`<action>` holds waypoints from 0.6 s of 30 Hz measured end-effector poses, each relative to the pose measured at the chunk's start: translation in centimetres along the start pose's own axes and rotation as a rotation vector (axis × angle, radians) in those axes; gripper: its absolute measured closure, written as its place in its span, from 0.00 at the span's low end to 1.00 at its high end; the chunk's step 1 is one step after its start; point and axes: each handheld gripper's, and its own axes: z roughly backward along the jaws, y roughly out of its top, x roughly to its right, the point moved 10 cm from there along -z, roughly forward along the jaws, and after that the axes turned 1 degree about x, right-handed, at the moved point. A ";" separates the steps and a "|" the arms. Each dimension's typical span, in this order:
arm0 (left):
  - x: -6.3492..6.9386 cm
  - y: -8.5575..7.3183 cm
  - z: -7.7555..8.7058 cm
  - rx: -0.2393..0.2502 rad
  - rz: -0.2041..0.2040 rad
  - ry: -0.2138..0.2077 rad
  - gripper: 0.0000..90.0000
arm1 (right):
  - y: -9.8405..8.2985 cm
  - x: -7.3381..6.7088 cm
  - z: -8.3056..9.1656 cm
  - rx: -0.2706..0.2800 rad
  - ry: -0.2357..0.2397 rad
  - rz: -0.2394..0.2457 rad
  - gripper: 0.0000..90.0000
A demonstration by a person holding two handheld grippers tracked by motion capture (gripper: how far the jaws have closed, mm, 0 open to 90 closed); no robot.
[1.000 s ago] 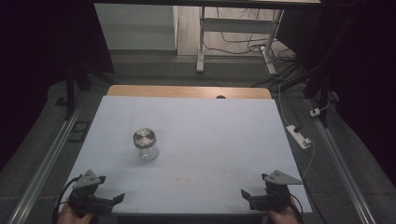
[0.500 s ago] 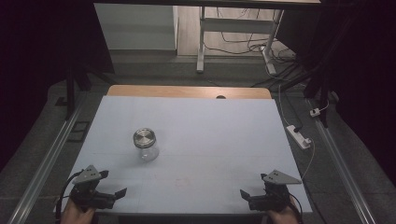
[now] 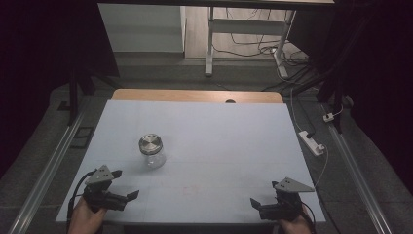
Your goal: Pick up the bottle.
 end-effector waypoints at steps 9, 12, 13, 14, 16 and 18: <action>-0.8 1.0 -1.5 0.015 0.021 -0.017 0.00 | 0.0 0.0 0.0 -0.002 -0.001 0.000 0.00; -1.1 1.3 -1.9 0.008 0.020 -0.015 0.00 | 0.0 0.0 0.0 -0.002 -0.001 0.000 0.00; -1.2 1.5 -2.1 0.006 0.018 -0.012 0.00 | 0.0 0.0 0.0 -0.002 -0.001 0.000 0.00; -1.4 1.8 -2.4 0.004 0.014 -0.005 0.00 | 0.0 0.0 -0.1 -0.005 0.000 0.002 0.00; -1.6 2.0 -2.6 0.006 0.017 0.004 0.00 | 0.0 0.0 0.0 -0.006 0.000 0.002 0.00; -2.0 2.4 -3.0 0.011 0.024 0.007 0.00 | 0.0 0.0 0.0 -0.006 0.000 0.002 0.00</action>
